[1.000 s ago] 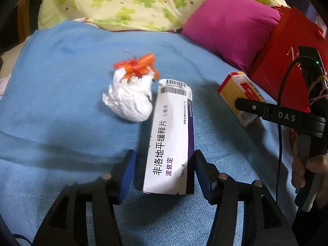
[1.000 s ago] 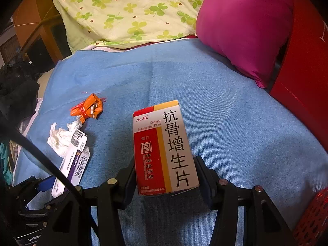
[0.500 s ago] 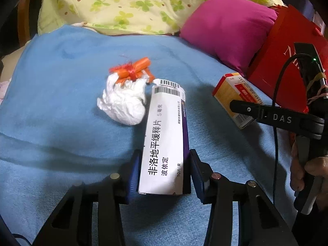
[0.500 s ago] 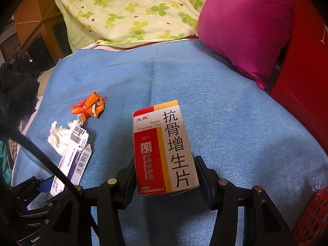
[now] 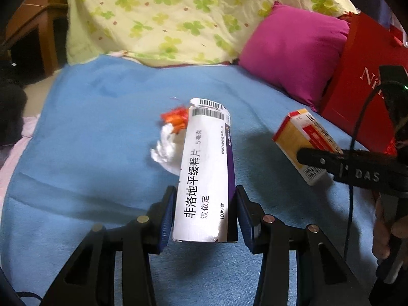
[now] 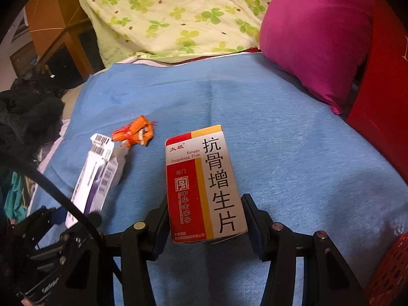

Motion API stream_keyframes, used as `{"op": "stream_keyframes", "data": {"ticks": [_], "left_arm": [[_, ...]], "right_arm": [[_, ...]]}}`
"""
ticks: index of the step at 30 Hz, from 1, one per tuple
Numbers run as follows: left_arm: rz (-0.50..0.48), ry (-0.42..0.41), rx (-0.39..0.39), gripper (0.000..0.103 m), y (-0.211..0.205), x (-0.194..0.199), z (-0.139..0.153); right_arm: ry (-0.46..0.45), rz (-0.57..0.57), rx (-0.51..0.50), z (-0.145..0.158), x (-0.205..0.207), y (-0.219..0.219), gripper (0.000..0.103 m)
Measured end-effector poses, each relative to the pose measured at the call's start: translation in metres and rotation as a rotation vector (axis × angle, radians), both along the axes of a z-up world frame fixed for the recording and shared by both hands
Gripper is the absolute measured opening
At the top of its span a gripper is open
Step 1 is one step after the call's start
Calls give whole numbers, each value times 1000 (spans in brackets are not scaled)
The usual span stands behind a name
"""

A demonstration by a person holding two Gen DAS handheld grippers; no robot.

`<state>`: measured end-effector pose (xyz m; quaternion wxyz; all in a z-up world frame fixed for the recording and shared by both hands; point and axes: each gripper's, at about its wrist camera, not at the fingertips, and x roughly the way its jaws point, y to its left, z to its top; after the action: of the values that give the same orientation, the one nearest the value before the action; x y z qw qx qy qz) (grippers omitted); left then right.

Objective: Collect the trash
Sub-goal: 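Grasp the red-white box with right tool while left tool holds the white box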

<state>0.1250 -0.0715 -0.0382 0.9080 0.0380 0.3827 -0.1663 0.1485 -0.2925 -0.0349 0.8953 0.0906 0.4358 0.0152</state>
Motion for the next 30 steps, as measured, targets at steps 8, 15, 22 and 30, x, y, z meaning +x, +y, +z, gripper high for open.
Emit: {"op": "stream_keyframes", "data": {"ticks": [8, 15, 22, 30], "left_arm": [[55, -62, 79, 47, -2, -24, 15], [69, -129, 136, 48, -14, -51, 33], [89, -168, 185, 47, -21, -77, 45], [127, -179, 194, 48, -23, -98, 64]], "right_arm": [[-10, 22, 40, 7, -18, 4, 55], [-34, 39, 46, 15, -38, 12, 55], [-88, 64, 10, 32, -59, 16, 55], [-161, 64, 2, 53, -92, 8, 55]]}}
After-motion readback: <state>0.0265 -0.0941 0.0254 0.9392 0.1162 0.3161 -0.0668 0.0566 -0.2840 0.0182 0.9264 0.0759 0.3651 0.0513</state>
